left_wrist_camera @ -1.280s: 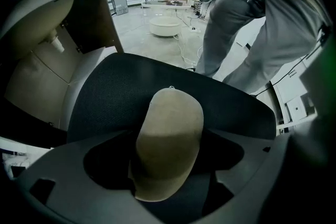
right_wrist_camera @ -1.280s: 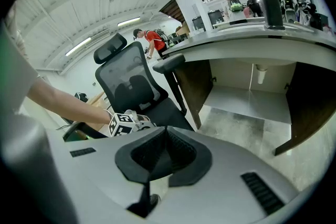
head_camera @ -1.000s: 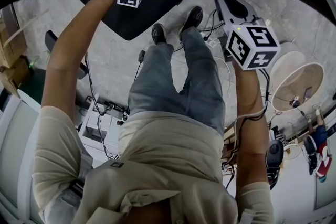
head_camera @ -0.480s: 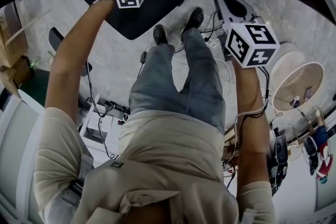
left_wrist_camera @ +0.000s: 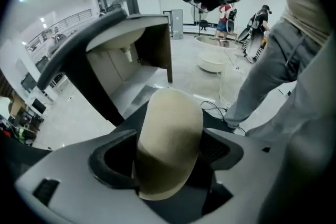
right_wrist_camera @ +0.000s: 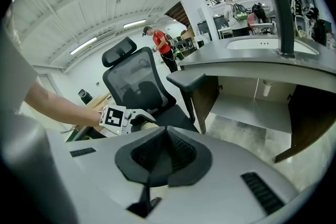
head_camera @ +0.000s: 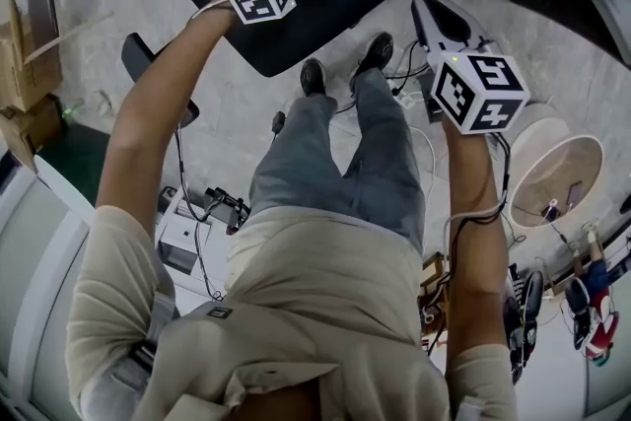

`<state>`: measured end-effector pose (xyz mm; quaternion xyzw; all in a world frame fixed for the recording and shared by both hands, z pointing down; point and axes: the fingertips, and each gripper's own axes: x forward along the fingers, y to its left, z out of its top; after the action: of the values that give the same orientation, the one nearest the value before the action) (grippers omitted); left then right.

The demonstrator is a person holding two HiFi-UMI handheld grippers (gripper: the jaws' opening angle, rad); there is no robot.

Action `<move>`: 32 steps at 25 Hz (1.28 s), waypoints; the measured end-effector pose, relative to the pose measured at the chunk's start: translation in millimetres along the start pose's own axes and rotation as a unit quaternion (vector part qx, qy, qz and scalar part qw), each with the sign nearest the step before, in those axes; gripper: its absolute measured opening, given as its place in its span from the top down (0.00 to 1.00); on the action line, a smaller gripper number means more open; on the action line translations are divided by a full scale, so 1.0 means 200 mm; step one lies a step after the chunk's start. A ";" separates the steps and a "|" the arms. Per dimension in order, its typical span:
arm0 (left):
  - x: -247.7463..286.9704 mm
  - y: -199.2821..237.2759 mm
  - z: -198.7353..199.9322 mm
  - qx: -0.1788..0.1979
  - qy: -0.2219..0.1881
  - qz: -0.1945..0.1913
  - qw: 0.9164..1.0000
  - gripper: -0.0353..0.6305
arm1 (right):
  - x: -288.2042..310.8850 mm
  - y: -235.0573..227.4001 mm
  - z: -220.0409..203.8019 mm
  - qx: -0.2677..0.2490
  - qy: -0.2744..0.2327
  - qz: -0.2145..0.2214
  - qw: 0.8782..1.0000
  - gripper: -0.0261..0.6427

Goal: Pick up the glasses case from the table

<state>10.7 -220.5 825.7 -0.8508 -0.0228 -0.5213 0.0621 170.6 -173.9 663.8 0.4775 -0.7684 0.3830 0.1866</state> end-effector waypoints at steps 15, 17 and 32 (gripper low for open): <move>-0.86 0.25 0.38 -0.102 -0.131 0.118 0.979 0.35 | -0.21 0.30 0.40 -0.039 -0.047 0.003 0.998 0.92; -1.01 0.26 0.41 -0.110 -0.143 0.138 0.974 0.35 | -0.25 0.35 0.46 -0.047 -0.058 0.001 0.997 0.92; -1.97 0.32 0.73 -0.136 -0.240 0.229 0.934 0.35 | -0.59 0.79 0.96 -0.120 -0.139 0.010 0.983 0.92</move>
<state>-33.5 -255.5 403.7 -0.9331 0.2293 -0.2713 0.0558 103.6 -213.0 399.7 0.4925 -0.8320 0.2199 0.1298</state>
